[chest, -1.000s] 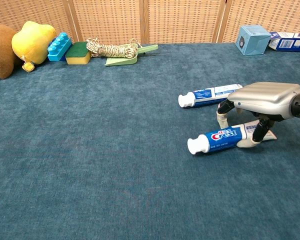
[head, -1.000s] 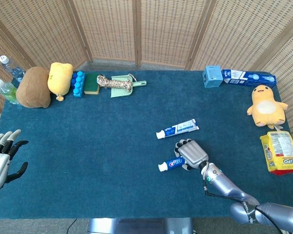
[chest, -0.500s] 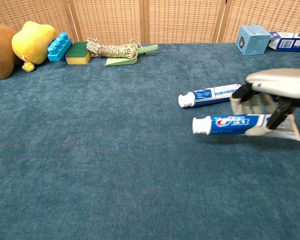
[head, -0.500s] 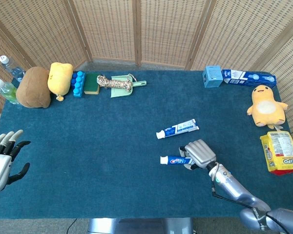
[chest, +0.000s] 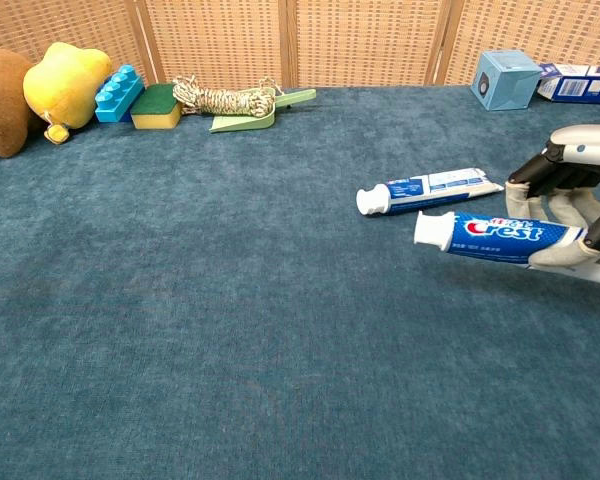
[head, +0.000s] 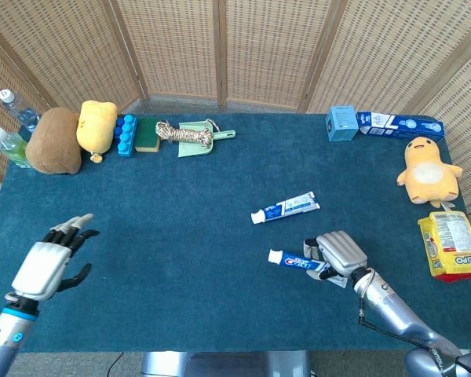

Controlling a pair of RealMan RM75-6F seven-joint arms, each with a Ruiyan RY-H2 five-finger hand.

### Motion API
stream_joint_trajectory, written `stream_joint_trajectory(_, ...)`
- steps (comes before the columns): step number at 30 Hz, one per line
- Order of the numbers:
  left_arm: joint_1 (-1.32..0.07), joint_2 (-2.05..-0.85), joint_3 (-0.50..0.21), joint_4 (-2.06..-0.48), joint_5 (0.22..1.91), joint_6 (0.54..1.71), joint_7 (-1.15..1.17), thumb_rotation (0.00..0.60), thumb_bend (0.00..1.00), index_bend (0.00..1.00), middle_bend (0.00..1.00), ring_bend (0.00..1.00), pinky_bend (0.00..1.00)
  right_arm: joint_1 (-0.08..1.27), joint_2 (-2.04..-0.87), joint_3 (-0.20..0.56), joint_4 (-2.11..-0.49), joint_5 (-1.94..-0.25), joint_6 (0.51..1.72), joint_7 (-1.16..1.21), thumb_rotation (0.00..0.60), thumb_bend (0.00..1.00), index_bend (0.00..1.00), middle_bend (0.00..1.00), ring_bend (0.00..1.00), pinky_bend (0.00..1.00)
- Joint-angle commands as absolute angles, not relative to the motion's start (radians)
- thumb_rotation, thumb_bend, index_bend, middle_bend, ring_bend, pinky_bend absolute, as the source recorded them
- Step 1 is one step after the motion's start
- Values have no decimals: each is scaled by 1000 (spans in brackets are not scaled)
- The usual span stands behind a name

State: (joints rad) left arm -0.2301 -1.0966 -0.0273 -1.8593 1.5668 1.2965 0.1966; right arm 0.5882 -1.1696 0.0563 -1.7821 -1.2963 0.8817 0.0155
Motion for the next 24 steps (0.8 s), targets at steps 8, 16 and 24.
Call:
stream_joint_trajectory(8,-346,-1166,-66,-1902,1568,1182,175,600,327,215,115,123,185,605,-1141,100,-1889,-1273,815,196,600,529,885,734,698,747)
stream_joint_trajectory(16,-428,-1200,-95,-1962,1532,1096,189,600,327,221,99,106,174,637,-1184,123,-1918,-1224,792,192,600,539,885,734,698,747)
stream_joint_trajectory(24,-484,-1236,-109,-1988,1499,1048,228,600,327,227,72,53,154,672,-1239,137,-1907,-1159,770,161,600,547,884,734,698,747)
